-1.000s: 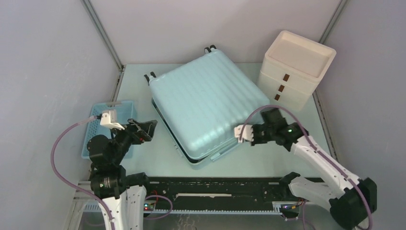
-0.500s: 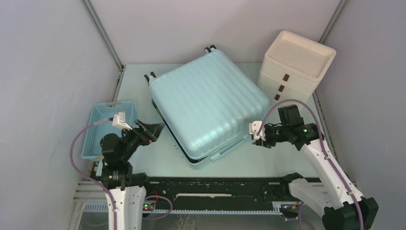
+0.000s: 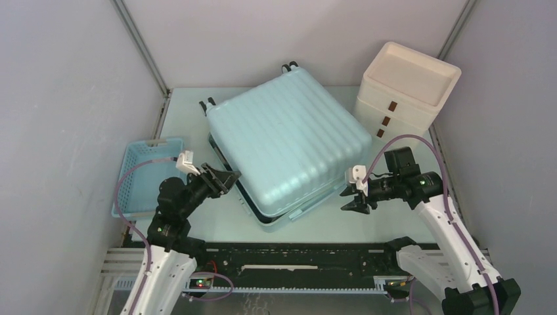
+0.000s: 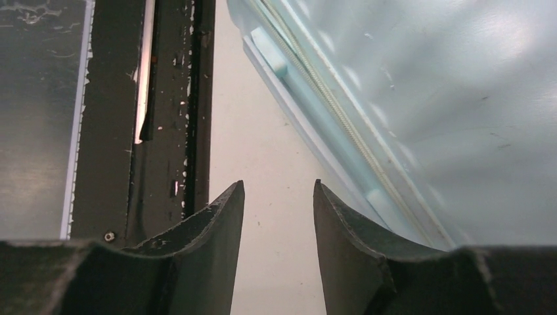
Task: Open, take out, and arrange the luggage
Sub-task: Open the luggage at the center of the board.
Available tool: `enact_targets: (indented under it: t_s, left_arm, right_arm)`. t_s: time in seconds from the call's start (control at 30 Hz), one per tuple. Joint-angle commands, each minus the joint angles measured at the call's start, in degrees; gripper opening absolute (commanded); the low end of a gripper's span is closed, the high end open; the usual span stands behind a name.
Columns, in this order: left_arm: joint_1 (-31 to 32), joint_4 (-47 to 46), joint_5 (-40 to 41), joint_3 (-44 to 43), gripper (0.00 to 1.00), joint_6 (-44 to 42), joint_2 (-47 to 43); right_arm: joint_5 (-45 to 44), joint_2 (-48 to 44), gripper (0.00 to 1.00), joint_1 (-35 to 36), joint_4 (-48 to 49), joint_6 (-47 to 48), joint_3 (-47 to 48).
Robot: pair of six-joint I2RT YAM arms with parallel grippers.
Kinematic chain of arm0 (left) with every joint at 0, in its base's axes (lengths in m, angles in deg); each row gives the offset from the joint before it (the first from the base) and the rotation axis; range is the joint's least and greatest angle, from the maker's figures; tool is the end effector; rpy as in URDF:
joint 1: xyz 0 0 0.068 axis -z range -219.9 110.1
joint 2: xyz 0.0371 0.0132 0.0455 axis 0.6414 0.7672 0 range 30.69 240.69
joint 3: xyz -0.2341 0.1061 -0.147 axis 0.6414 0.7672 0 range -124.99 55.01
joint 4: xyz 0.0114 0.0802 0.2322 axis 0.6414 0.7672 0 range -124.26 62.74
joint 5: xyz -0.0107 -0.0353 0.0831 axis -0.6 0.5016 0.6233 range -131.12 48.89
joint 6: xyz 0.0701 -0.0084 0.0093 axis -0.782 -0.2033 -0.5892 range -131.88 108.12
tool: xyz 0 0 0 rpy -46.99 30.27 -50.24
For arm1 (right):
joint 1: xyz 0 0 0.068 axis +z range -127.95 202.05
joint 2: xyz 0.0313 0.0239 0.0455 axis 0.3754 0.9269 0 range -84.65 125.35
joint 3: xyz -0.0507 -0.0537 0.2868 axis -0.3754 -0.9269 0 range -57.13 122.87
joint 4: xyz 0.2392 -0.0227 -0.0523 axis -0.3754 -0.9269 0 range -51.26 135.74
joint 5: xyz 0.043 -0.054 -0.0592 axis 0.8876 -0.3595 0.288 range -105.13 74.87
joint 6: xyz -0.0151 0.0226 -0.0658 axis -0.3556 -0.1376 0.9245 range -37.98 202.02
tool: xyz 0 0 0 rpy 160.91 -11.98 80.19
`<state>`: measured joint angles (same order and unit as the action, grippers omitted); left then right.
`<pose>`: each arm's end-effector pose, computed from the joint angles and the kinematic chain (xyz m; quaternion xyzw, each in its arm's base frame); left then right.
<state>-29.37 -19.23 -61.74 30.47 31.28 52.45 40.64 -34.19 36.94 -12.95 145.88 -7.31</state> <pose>0.0981 -0.0392 0.2640 -0.1073 0.7667 -0.4032 0.4880 0.1038 0.0776 0.3011 -0.6364 0.5804 0.3137 0.3996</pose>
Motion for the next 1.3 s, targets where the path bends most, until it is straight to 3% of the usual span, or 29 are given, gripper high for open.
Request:
enact_targets:
  t_s: [0.0,0.17,0.83,1.27]
  left_arm:
    - [2.70,-5.42,5.18,3.40,0.55,1.79,1.40]
    - [3.14,-9.77,4.06,6.69,0.49,4.44,2.04]
    - [3.44,-7.66,7.03,5.74,0.32,2.03,5.81]
    - [8.77,-12.29,11.56,5.85,0.24,4.48,10.80]
  right_arm:
    - [1.75,-0.06,0.52,-0.45,0.13,-0.86,-1.79]
    - [-1.08,0.26,0.52,-0.46,1.18,-1.34,-2.25]
    - [-2.46,1.04,0.53,-0.39,1.75,-0.97,-3.24]
    - [-2.98,2.05,0.53,0.11,1.84,-1.04,-3.24]
